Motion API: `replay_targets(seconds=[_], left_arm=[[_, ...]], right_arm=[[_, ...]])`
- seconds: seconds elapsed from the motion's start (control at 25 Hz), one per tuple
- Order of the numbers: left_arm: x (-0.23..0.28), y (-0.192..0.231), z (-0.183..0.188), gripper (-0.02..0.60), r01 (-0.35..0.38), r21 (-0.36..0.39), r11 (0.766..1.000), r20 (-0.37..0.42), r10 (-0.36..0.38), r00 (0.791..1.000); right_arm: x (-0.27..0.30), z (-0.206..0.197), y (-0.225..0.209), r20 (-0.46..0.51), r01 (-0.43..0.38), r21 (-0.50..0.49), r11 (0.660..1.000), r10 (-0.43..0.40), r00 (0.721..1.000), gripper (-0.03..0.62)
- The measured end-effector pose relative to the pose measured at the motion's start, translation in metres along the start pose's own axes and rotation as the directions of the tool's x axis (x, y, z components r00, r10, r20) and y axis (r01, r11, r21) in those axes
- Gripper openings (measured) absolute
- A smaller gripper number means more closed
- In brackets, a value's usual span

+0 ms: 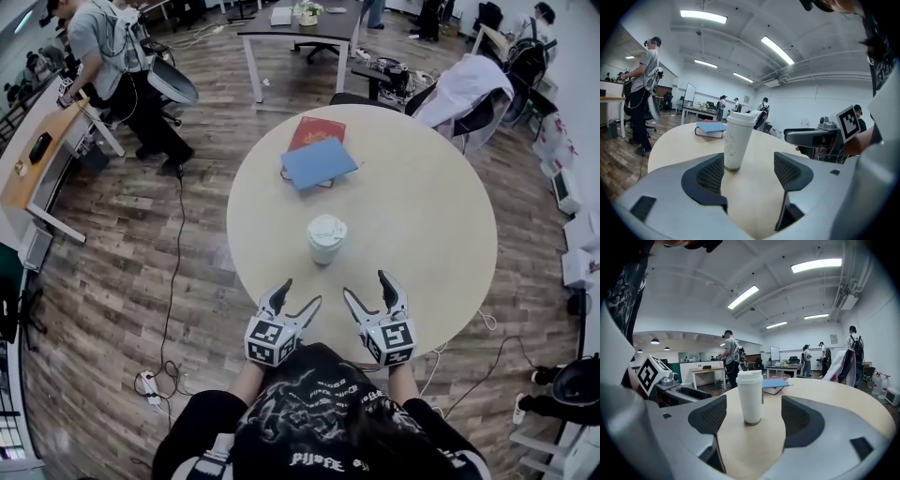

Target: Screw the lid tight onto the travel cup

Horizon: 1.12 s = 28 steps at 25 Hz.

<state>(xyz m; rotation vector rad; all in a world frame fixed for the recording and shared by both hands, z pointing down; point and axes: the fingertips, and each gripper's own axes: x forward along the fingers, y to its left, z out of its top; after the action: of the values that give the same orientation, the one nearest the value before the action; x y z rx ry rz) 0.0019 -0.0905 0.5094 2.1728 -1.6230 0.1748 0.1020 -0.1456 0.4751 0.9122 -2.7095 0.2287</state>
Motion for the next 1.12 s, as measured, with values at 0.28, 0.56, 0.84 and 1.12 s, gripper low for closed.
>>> replay_targets(seconds=[0.28, 0.56, 0.84, 1.12], left_arm=[[0.031, 0.024, 0.0, 0.342, 0.038, 0.048, 0.998, -0.08, -0.034, 0.996], [0.074, 0.039, 0.011, 0.359, 0.108, 0.072, 0.991, -0.108, -0.1, 0.989], [0.109, 0.048, 0.002, 0.382, 0.17, 0.116, 0.979, -0.147, -0.152, 0.977], [0.141, 0.048, -0.001, 0.391, 0.214, 0.167, 0.962, -0.158, -0.188, 0.969]], right_arm=[[0.011, 0.007, -0.008, -0.009, 0.0, 0.024, 1.0, 0.0, 1.0, 0.353], [0.027, 0.002, -0.01, -0.047, 0.008, 0.042, 0.999, -0.006, 0.999, 0.354], [0.033, -0.01, -0.015, -0.071, 0.039, 0.084, 0.996, -0.033, 0.997, 0.354], [0.043, -0.018, -0.017, -0.107, 0.038, 0.076, 0.996, -0.03, 0.994, 0.354]])
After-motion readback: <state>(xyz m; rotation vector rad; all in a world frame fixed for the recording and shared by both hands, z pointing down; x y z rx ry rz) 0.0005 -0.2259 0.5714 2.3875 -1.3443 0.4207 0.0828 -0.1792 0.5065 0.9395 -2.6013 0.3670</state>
